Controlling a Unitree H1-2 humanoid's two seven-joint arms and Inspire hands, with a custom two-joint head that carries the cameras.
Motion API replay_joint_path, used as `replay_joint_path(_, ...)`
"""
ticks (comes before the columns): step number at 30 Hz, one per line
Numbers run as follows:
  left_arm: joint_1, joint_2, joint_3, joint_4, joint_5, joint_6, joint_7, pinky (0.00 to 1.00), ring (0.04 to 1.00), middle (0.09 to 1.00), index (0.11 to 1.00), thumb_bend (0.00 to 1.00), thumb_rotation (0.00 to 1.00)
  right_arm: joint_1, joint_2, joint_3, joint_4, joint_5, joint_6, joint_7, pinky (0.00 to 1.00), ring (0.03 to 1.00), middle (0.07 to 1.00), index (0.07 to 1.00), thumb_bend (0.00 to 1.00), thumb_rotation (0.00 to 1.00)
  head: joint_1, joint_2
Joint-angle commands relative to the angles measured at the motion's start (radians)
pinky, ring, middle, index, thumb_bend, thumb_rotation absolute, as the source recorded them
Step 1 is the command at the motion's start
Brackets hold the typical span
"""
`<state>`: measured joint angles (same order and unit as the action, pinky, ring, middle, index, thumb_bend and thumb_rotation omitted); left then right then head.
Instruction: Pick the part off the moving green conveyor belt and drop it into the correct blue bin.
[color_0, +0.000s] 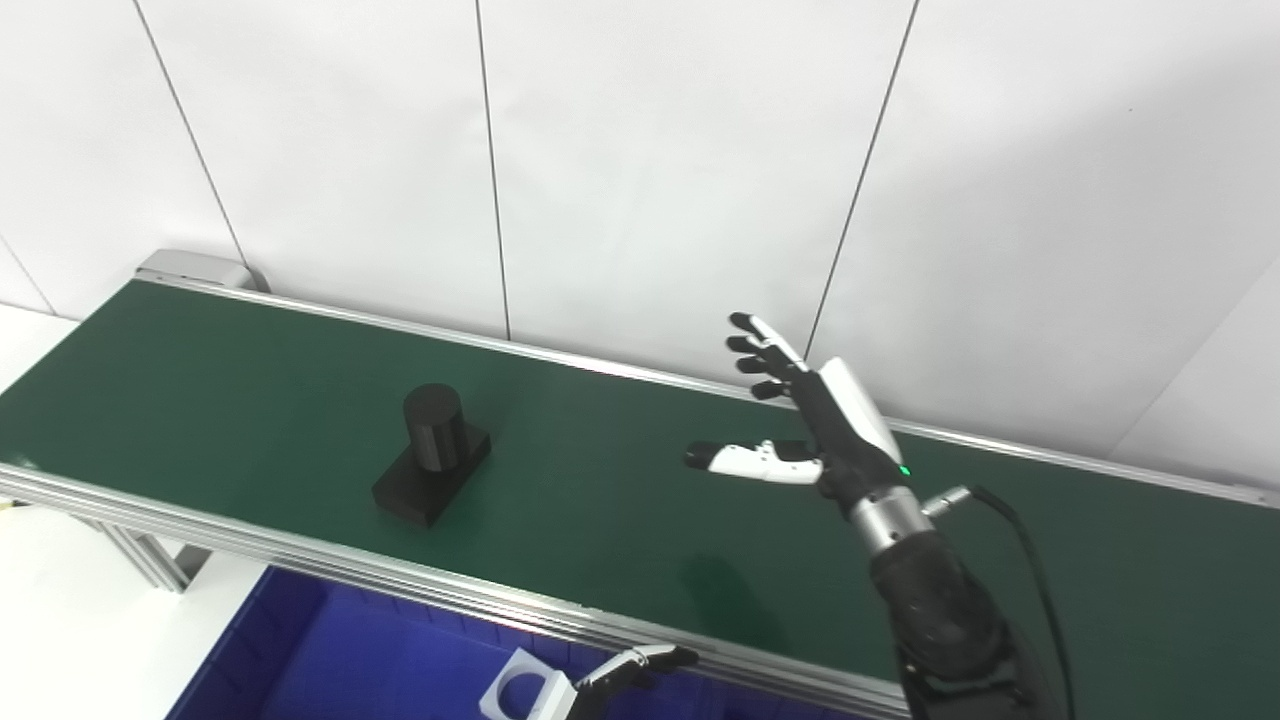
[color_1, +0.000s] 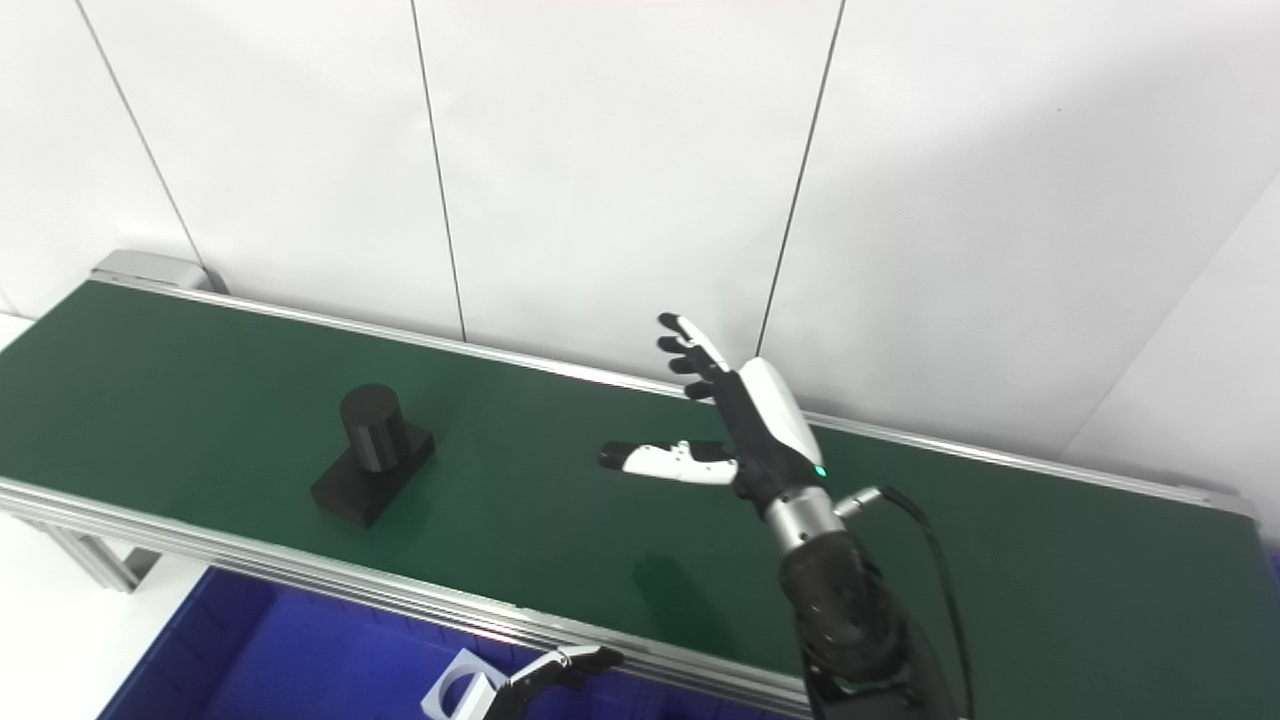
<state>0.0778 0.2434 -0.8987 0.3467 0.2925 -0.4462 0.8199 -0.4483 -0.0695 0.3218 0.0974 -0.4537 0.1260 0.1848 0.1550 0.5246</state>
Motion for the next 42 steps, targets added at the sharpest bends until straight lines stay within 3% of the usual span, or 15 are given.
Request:
replay_joint_path(1, -0.019, -0.005, 0.004, -0.006, 0.013, -0.024, 0.017, 0.67, 0.736, 0.762, 0.736, 0.95, 0.32, -0.062, 0.020, 0.007, 0.004, -0.010, -0.026, -0.019, 0.66, 0.781, 0.870, 0.936, 0.96, 0.63, 0.000, 0.001)
replay_joint_path(9, -0.036, -0.006, -0.020, 0.009, 0.030, -0.024, 0.049, 0.67, 0.733, 0.758, 0.741, 0.93, 0.34, -0.137, 0.057, 0.037, 0.093, -0.014, -0.003, -0.004, 0.74, 0.842, 0.890, 0.948, 0.97, 0.65, -0.003, 0.003)
replay_joint_path(17, -0.029, 0.004, -0.023, -0.006, 0.047, -0.024, 0.045, 0.67, 0.736, 0.761, 0.748, 0.92, 0.37, -0.191, 0.119, 0.057, 0.203, -0.015, -0.007, -0.017, 0.70, 0.818, 0.878, 0.941, 0.97, 0.59, 0.002, 0.009)
replay_joint_path(31, -0.028, 0.003, -0.039, -0.014, 0.056, -0.024, 0.068, 0.67, 0.728, 0.753, 0.746, 0.93, 0.39, -0.254, 0.198, 0.124, 0.337, -0.071, -0.017, -0.045, 0.62, 0.790, 0.900, 0.944, 0.98, 0.60, -0.002, 0.025)
replay_joint_path(35, -0.037, 0.007, -0.059, -0.009, 0.063, -0.024, 0.090, 0.67, 0.729, 0.754, 0.745, 0.92, 0.37, -0.259, 0.219, 0.138, 0.372, -0.085, -0.015, -0.060, 0.64, 0.789, 0.892, 0.941, 0.97, 0.60, -0.005, 0.028)
replay_joint_path(42, -0.025, 0.010, -0.048, -0.027, 0.044, -0.024, 0.058, 0.66, 0.730, 0.758, 0.750, 0.92, 0.37, -0.246, 0.268, 0.156, 0.403, -0.099, -0.003, -0.084, 0.67, 0.811, 0.890, 0.937, 0.93, 0.56, -0.007, 0.041)
